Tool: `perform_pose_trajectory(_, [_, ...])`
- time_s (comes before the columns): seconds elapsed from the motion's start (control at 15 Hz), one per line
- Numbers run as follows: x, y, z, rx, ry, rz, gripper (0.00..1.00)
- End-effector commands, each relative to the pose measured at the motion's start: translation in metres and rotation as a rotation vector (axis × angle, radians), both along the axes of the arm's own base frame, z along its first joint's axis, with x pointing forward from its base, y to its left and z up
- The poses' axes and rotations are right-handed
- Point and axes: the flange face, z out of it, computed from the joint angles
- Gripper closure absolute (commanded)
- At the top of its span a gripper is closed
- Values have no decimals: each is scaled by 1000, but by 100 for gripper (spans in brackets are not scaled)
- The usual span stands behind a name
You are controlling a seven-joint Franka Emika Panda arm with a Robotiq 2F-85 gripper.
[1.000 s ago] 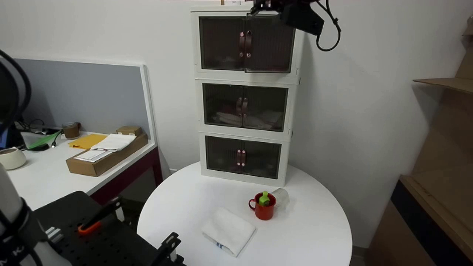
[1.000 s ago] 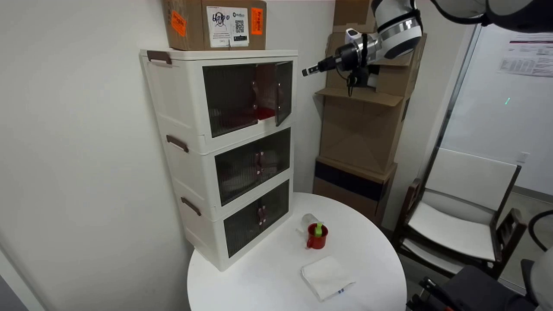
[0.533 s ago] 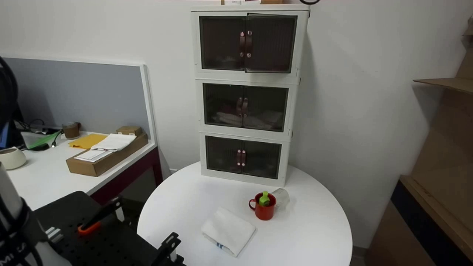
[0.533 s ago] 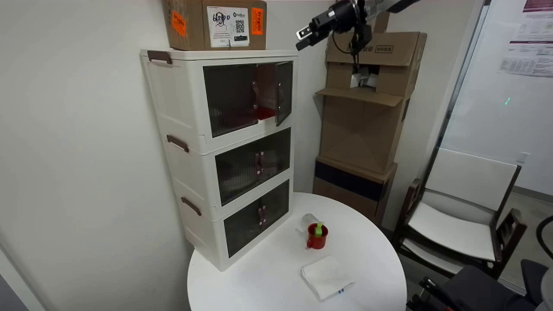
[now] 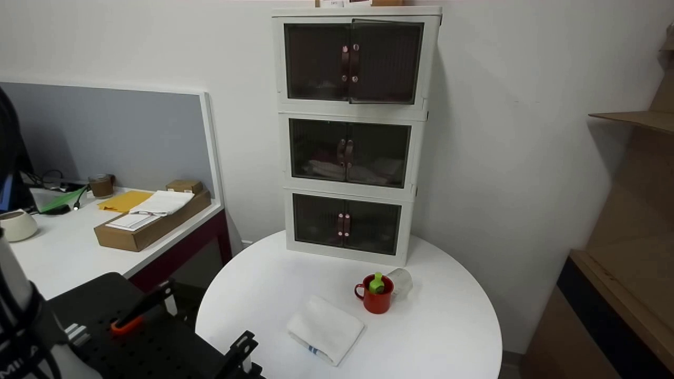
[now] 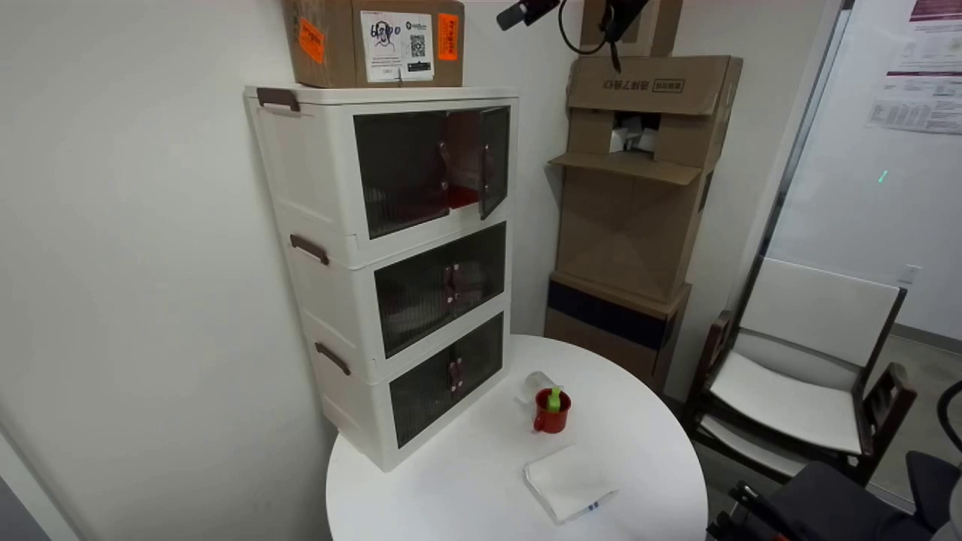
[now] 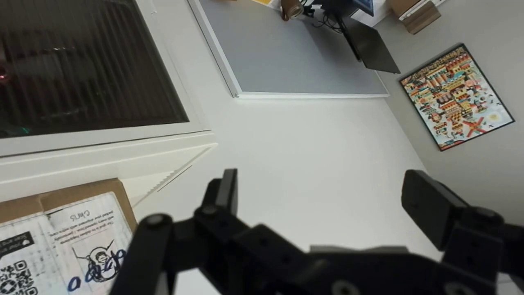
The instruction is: Open the top right cabinet door
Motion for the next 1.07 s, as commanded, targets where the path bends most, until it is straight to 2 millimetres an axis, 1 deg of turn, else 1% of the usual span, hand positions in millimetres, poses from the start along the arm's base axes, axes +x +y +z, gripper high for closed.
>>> perform_pose_trajectory(0.0, [0, 0, 2, -2, 1, 0, 0])
perform_pose_trajectory(0.07, [5, 5, 0, -30, -1, -40, 0])
perform_pose_trajectory(0.13, [11, 9, 0, -46, -4, -147, 0])
perform_pose_trajectory(0.2, [16, 11, -1, -53, -22, -196, 0])
perform_pose_trajectory(0.33, [31, 17, -4, -63, -64, -311, 0])
perform_pose_trajectory(0.67, [56, 42, -11, -106, -177, -579, 0])
perform_pose_trajectory(0.8, [59, 54, -11, -147, -224, -680, 0])
perform_pose_trajectory(1.0, [59, 62, -9, -277, -279, -791, 0])
